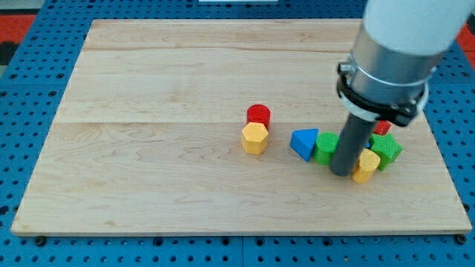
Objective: Move the green circle to the top right of the red circle
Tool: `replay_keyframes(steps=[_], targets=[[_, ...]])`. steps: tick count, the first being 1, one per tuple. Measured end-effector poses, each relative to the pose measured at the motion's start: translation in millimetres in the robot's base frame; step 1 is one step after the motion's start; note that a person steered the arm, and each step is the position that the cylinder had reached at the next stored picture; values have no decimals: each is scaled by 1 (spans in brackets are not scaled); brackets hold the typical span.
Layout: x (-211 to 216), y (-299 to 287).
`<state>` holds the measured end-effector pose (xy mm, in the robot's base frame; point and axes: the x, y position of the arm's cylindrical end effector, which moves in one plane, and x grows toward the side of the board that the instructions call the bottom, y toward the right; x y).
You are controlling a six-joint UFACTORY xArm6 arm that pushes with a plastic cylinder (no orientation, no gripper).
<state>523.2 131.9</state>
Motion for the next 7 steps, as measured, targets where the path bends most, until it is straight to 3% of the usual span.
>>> replay_keyframes(steps=[2,3,5,7], targets=[[-36,-60],[-36,-61],[-26,-17],[-55,-3]])
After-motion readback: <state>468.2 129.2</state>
